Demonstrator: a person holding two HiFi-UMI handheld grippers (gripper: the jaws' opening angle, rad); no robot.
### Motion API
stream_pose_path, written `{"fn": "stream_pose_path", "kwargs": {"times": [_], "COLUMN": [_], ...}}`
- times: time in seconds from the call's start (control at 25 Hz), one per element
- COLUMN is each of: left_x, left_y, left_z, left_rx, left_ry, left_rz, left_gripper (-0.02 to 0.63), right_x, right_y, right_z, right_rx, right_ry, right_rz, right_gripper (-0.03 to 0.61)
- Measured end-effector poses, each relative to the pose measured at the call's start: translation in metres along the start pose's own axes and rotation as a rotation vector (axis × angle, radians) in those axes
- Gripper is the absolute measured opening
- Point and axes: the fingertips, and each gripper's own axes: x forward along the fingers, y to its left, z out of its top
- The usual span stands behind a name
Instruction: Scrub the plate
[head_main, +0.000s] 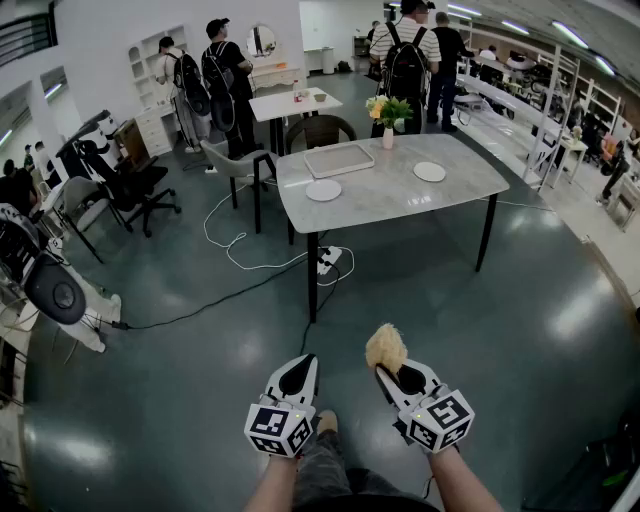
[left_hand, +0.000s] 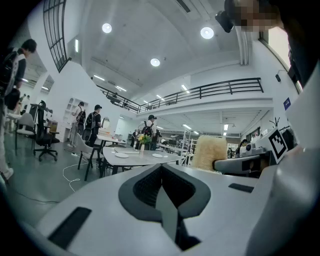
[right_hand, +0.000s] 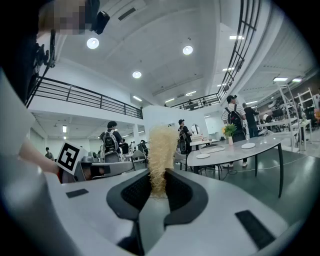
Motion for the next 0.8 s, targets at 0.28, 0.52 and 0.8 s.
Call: {"fn": "stream_pose_path", "kwargs": {"times": [0.28, 0.52, 0.8], "left_x": [0.061, 0.111, 0.156], "left_y": [0.047, 0.087, 0.139], "left_z": [0.003, 0.019, 0.033], "left_rx": [-0.016, -0.025, -0.035], "left_ry": [0.015, 0.032, 0.045], "left_rz": [-0.009, -0.042, -0.071], "left_gripper": [0.011, 0.011, 0.011], "right_x": [0.055, 0.106, 0.171], "right_y": [-0.048, -0.08, -0.098], "right_z": [-0.005, 0.012, 0.022], "right_rx": [0.036, 0.042, 0.063], "right_ry": [0.027, 0.038, 0.039], "right_rz": [-0.042, -0.072, -0.087], "right_gripper": [0.077, 0.077, 0.077]}}
